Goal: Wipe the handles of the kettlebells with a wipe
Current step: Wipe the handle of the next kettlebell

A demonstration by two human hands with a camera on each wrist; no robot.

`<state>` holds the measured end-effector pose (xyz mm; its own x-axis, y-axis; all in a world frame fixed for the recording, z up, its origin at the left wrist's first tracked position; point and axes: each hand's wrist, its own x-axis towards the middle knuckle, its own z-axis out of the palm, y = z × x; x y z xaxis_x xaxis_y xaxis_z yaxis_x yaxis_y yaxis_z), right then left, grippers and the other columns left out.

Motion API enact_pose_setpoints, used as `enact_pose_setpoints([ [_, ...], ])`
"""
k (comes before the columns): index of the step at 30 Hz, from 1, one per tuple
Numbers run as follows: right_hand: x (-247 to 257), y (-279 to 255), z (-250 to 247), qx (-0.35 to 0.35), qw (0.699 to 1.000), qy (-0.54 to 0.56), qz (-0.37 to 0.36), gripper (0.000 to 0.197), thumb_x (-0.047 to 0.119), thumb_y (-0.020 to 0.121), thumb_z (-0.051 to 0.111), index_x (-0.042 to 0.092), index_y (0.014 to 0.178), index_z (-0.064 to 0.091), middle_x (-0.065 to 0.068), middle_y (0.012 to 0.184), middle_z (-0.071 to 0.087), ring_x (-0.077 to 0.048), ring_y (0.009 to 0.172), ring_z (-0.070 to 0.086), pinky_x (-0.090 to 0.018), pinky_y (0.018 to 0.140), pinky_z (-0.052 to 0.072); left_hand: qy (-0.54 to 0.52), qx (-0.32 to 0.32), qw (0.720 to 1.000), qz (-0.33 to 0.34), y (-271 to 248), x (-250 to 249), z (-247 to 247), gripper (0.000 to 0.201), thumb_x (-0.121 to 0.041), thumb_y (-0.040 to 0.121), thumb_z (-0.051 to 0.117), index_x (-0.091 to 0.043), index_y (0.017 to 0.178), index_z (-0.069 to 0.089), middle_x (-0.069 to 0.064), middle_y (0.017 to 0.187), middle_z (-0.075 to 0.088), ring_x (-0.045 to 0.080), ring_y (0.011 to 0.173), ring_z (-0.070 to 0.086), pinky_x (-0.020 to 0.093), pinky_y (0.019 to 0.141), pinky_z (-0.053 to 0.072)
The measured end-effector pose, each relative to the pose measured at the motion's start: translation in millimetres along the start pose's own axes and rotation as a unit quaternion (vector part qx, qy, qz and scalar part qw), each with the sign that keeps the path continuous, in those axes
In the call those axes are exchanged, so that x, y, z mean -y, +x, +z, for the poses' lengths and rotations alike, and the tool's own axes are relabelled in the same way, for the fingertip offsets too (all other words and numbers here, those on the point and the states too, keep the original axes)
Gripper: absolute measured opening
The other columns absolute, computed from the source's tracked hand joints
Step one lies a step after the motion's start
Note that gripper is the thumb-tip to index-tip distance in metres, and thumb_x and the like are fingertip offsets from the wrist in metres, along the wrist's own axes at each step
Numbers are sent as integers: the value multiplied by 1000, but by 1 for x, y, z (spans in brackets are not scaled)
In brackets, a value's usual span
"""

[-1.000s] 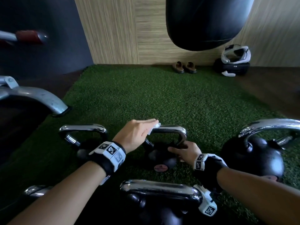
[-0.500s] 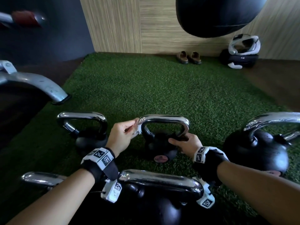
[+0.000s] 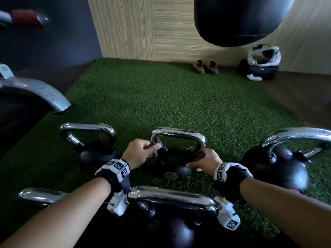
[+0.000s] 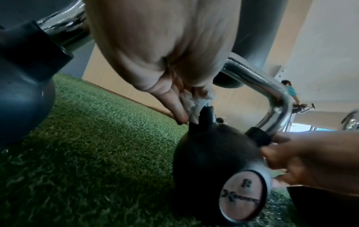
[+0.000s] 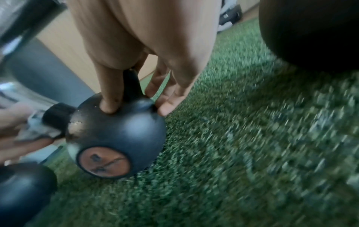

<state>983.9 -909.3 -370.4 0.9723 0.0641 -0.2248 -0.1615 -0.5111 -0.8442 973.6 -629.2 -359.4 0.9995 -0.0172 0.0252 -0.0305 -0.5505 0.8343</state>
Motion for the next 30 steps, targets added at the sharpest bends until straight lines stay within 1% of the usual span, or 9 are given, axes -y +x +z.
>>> enact_pose_setpoints([
  [4,-6,-1,-12,7,995,-97,-29,35,-3,64,83,30,56,72,5,60,69,-10,58,63,-31,60,55,84,7,996,2,29,-16,-2,37,-45,92,74,-12,76,79,-5,61,69,-1,53,62,11,57,45],
  [7,-2,-4,-9,48,988,-136,-61,54,-6,72,79,44,52,70,7,63,73,-10,62,70,-32,63,62,161,16,987,20,49,-39,4,37,-43,92,73,-13,70,76,-6,56,64,5,51,55,15,49,34],
  [10,10,-13,-1,98,981,-148,-84,44,-3,80,76,40,72,75,14,67,70,-2,59,64,-21,60,55,143,26,989,10,64,-60,16,24,-34,89,77,-12,79,80,-2,70,74,14,63,60,27,60,44],
  [13,16,-9,1,136,979,-136,-74,40,0,84,72,39,88,81,11,74,75,-5,60,61,-22,56,51,93,32,995,-30,72,-70,23,12,-25,92,75,-14,95,81,2,84,76,12,69,63,19,69,51],
  [18,18,10,2,33,997,-39,-58,36,39,78,85,30,111,74,11,96,75,-6,80,70,-17,67,51,-15,112,993,-36,64,-57,16,18,-14,96,70,-5,109,79,14,102,79,20,95,75,25,85,57],
  [21,16,17,26,59,997,-7,-44,63,54,69,85,26,124,70,7,96,76,-2,77,70,-24,75,57,71,94,993,1,61,-54,22,13,-16,93,74,-9,100,83,2,82,80,3,70,67,21,75,55],
  [24,6,28,40,45,998,-15,-47,103,82,43,77,32,132,67,2,111,78,-15,102,72,-41,99,57,41,58,997,-40,65,-68,23,20,-14,94,70,-16,76,77,-4,67,72,12,63,67,25,71,54],
  [27,-3,33,41,37,998,5,-45,103,84,39,80,33,128,70,6,104,79,-12,99,73,-41,99,57,-33,1,999,-35,71,-78,21,11,-16,92,74,-24,98,79,0,90,80,18,82,76,26,76,62],
  [30,1,25,39,27,998,0,-54,93,75,42,74,36,126,71,8,101,79,-11,98,74,-36,96,57,-47,27,997,-59,67,-81,25,20,-12,99,64,-19,82,73,-1,81,74,15,72,70,20,63,58],
])
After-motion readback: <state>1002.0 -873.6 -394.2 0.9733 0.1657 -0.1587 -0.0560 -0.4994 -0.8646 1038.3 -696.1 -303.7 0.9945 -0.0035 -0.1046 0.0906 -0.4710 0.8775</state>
